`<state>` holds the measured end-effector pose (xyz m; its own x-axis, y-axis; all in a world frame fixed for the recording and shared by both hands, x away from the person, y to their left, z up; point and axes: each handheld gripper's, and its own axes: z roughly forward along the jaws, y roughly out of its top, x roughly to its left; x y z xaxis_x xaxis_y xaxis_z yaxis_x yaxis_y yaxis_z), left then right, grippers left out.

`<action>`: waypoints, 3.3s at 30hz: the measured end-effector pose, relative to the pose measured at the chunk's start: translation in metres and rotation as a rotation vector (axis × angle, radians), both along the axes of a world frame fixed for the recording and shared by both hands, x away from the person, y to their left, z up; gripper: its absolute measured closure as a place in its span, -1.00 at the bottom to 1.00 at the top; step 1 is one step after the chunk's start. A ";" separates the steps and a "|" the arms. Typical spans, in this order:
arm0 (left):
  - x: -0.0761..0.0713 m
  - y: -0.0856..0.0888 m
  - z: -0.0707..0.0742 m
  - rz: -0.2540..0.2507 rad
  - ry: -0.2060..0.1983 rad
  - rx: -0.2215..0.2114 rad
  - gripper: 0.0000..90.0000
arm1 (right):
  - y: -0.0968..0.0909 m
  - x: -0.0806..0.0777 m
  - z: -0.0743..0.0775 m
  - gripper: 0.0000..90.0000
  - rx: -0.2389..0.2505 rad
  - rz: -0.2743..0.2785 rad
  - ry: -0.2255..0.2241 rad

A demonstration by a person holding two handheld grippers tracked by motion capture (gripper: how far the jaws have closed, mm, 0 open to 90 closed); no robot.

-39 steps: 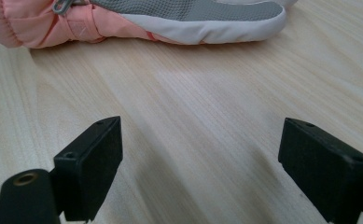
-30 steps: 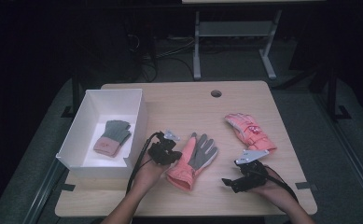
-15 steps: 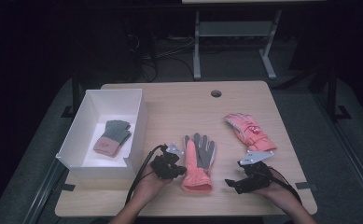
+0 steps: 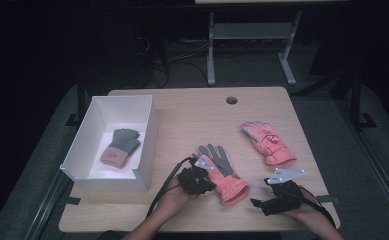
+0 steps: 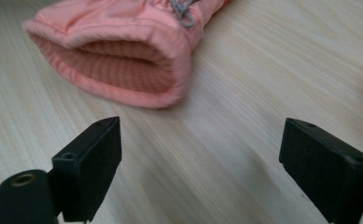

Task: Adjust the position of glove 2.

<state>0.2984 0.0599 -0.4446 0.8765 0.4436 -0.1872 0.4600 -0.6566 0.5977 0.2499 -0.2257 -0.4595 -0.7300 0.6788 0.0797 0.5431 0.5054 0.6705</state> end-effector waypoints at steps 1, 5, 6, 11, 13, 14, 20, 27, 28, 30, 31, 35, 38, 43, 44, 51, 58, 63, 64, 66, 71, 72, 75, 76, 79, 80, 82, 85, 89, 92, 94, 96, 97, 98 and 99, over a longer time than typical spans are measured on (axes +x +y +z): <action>0.000 -0.002 -0.001 -0.005 0.001 -0.006 0.99 | -0.001 0.000 0.000 -0.73 -0.002 -0.007 0.001; 0.000 0.002 -0.001 -0.026 -0.012 -0.007 0.96 | -0.003 0.002 0.000 -0.73 -0.010 -0.005 0.011; 0.000 0.005 0.000 -0.026 -0.014 -0.005 0.90 | -0.003 0.002 0.001 -0.73 -0.018 0.003 0.017; 0.002 0.026 0.002 -0.021 -0.022 -0.031 0.55 | -0.005 0.003 0.005 -0.73 -0.006 -0.005 0.021; 0.002 0.030 0.003 -0.014 -0.026 -0.050 0.36 | -0.005 0.003 0.005 -0.73 -0.016 -0.009 0.025; 0.002 0.032 0.003 -0.006 -0.022 -0.065 0.27 | -0.005 0.002 0.006 -0.73 -0.018 -0.009 0.028; -0.003 0.043 -0.002 -0.020 -0.041 -0.059 -0.14 | -0.003 0.003 0.007 -0.69 -0.016 -0.024 0.036; -0.008 0.056 -0.003 0.011 -0.050 -0.056 -0.41 | -0.009 0.009 0.012 -0.42 0.008 -0.063 0.011; -0.008 0.057 -0.002 0.004 -0.054 -0.044 -0.44 | -0.010 0.010 0.012 -0.37 0.014 -0.065 0.008; -0.009 0.057 -0.001 0.029 -0.058 -0.057 -0.51 | -0.012 0.014 0.015 -0.28 0.025 -0.080 0.007; -0.009 0.057 -0.001 0.031 -0.060 -0.057 -0.53 | -0.012 0.016 0.015 -0.25 0.030 -0.084 0.008; -0.011 0.058 0.002 0.030 -0.064 -0.053 -0.61 | -0.012 0.022 0.019 -0.11 0.048 -0.093 0.004; -0.014 0.062 -0.001 0.041 -0.071 -0.040 -0.66 | -0.011 0.026 0.022 -0.04 0.061 -0.094 -0.009; -0.015 0.070 -0.003 0.058 -0.074 -0.038 -0.66 | -0.010 0.035 0.029 0.09 0.068 -0.104 -0.023; -0.015 0.070 -0.003 0.061 -0.079 -0.040 -0.66 | -0.010 0.037 0.030 0.12 0.068 -0.110 -0.027; -0.014 0.072 0.000 0.080 -0.098 -0.049 -0.65 | -0.019 0.055 0.035 0.34 0.072 -0.153 -0.045; -0.012 0.072 -0.002 0.078 -0.095 -0.034 -0.65 | -0.025 0.073 0.041 0.42 0.063 -0.201 -0.088; -0.011 0.071 -0.002 0.066 -0.101 -0.027 -0.65 | -0.030 0.088 0.043 0.44 0.068 -0.231 -0.109; -0.011 0.071 -0.002 0.066 -0.101 -0.026 -0.65 | -0.030 0.092 0.043 0.44 0.065 -0.237 -0.112; -0.011 0.071 -0.003 0.071 -0.101 -0.033 -0.65 | -0.032 0.099 0.043 0.43 0.066 -0.246 -0.112; -0.011 0.072 -0.003 0.064 -0.099 -0.021 -0.65 | -0.038 0.114 0.040 0.40 0.053 -0.273 -0.103; -0.011 0.072 -0.003 0.067 -0.100 -0.021 -0.65 | -0.040 0.117 0.038 0.40 0.054 -0.276 -0.101; -0.010 0.073 -0.002 0.066 -0.106 -0.019 -0.65 | -0.042 0.124 0.032 0.39 0.050 -0.289 -0.086; -0.010 0.073 -0.002 0.065 -0.108 -0.018 -0.65 | -0.043 0.125 0.031 0.39 0.046 -0.290 -0.082; -0.010 0.073 -0.003 0.067 -0.104 -0.019 -0.65 | -0.046 0.131 0.025 0.36 0.044 -0.302 -0.063; -0.010 0.073 -0.003 0.066 -0.100 -0.014 -0.65 | -0.046 0.132 0.023 0.36 0.037 -0.297 -0.059; -0.010 0.073 -0.003 0.067 -0.099 -0.015 -0.65 | -0.046 0.133 0.019 0.36 0.023 -0.298 -0.043; -0.010 0.073 -0.003 0.076 -0.098 -0.025 -0.65 | -0.045 0.135 0.014 0.41 0.022 -0.298 -0.036; -0.010 0.072 -0.003 0.074 -0.099 -0.027 -0.65 | -0.043 0.137 0.011 0.69 0.007 -0.296 -0.030; -0.010 0.072 -0.004 0.078 -0.094 -0.025 -0.65 | -0.043 0.136 0.011 0.99 0.001 -0.289 -0.048; -0.009 0.073 -0.004 0.076 -0.094 -0.021 -0.65 | -0.044 0.136 0.011 1.00 0.012 -0.286 -0.048; -0.009 0.073 -0.004 0.079 -0.096 -0.025 -0.65 | -0.045 0.135 0.011 1.00 0.022 -0.286 -0.049; -0.010 0.073 -0.004 0.084 -0.094 -0.032 -0.65 | -0.046 0.134 0.012 1.00 0.028 -0.290 -0.050; -0.010 0.073 -0.004 0.080 -0.095 -0.028 -0.65 | -0.047 0.134 0.012 1.00 0.034 -0.285 -0.055; -0.010 0.073 -0.004 0.079 -0.098 -0.026 -0.65 | -0.047 0.133 0.013 1.00 0.040 -0.288 -0.057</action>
